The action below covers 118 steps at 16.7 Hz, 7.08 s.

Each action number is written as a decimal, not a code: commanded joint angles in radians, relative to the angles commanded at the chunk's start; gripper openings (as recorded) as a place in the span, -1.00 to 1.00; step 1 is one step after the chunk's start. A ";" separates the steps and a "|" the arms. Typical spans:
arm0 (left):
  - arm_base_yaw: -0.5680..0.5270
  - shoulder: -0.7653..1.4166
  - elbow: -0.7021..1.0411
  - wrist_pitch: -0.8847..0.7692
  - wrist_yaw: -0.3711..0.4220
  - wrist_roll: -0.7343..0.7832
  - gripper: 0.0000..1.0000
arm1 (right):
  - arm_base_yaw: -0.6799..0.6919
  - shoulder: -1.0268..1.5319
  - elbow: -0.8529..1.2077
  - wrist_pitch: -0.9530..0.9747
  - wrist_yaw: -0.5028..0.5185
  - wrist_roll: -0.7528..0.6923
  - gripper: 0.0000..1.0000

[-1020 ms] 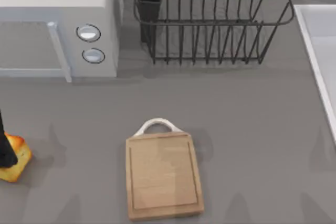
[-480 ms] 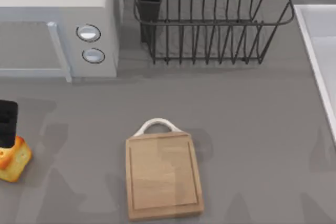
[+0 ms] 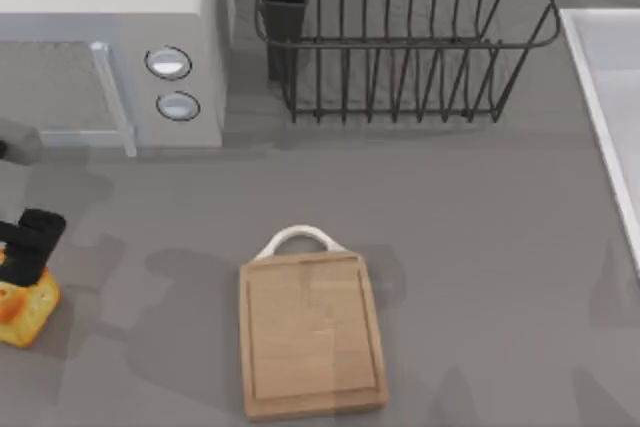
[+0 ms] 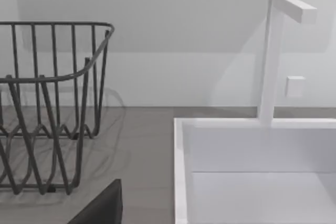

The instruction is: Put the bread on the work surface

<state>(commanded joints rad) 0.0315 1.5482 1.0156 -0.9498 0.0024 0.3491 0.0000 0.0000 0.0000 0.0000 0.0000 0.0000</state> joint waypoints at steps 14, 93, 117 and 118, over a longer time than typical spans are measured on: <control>-0.003 0.147 -0.044 0.111 -0.002 0.035 1.00 | 0.000 0.000 0.000 0.000 0.000 0.000 1.00; -0.805 0.447 0.435 -0.072 -0.005 -1.096 -1.00 | 0.000 0.000 0.000 0.000 0.000 0.000 1.00; -0.806 0.480 0.378 0.014 -0.004 -1.097 1.00 | 0.000 0.000 0.000 0.000 0.000 0.000 1.00; -0.806 0.480 0.378 0.014 -0.004 -1.097 1.00 | 0.000 0.000 0.000 0.000 0.000 0.000 1.00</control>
<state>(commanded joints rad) -0.7747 2.0284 1.3940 -0.9359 -0.0021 -0.7477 0.0000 0.0000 0.0000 0.0000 0.0000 0.0000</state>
